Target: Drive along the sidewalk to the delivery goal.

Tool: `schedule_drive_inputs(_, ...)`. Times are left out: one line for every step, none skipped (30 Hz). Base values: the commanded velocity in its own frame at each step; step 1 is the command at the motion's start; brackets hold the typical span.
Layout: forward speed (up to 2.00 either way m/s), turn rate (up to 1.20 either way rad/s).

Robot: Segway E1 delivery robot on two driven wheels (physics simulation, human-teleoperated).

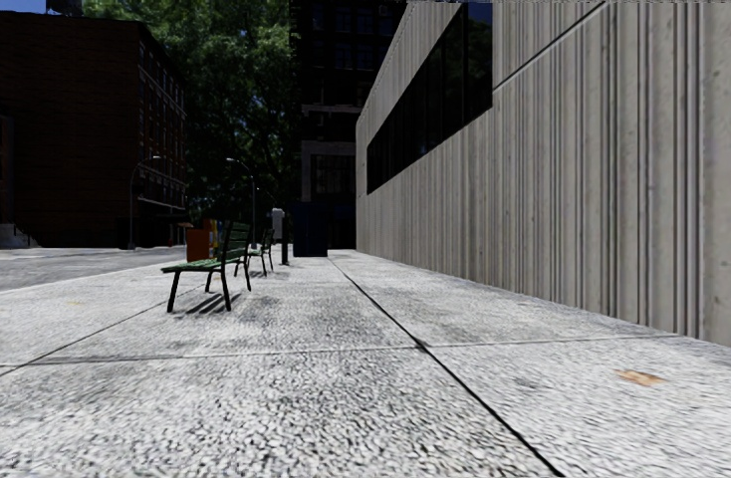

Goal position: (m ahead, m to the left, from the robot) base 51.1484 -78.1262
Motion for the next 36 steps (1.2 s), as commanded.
schedule_drive_inputs(0.00, 0.02)
schedule_drive_inputs(0.00, 0.02)
schedule_drive_inputs(0.00, 0.00)
schedule_drive_inputs(0.00, 0.00)
schedule_drive_inputs(0.00, 0.00)
schedule_drive_inputs(0.00, 0.00)
schedule_drive_inputs(0.00, 0.00)
schedule_drive_inputs(0.00, 0.00)
schedule_drive_inputs(0.00, 0.00)
schedule_drive_inputs(0.00, 0.00)
schedule_drive_inputs(0.00, 0.00)
schedule_drive_inputs(0.00, 0.00)
schedule_drive_inputs(0.10, 0.00)
schedule_drive_inputs(0.21, 0.00)
schedule_drive_inputs(0.30, 0.00)
schedule_drive_inputs(0.41, 0.00)
schedule_drive_inputs(0.53, 0.00)
schedule_drive_inputs(0.58, 0.00)
schedule_drive_inputs(0.62, 0.00)
schedule_drive_inputs(0.67, 0.00)
schedule_drive_inputs(0.70, 0.00)
schedule_drive_inputs(0.72, 0.00)
schedule_drive_inputs(0.72, 0.00)
schedule_drive_inputs(0.73, 0.00)
schedule_drive_inputs(0.73, 0.00)
schedule_drive_inputs(0.77, 0.00)
schedule_drive_inputs(0.78, 0.00)
schedule_drive_inputs(0.78, 0.00)
schedule_drive_inputs(0.79, 0.00)
schedule_drive_inputs(0.79, 0.00)
schedule_drive_inputs(0.79, 0.00)
schedule_drive_inputs(0.79, 0.00)
schedule_drive_inputs(0.79, 0.00)
schedule_drive_inputs(0.79, 0.00)
schedule_drive_inputs(0.79, 0.00)
schedule_drive_inputs(0.80, 0.00)
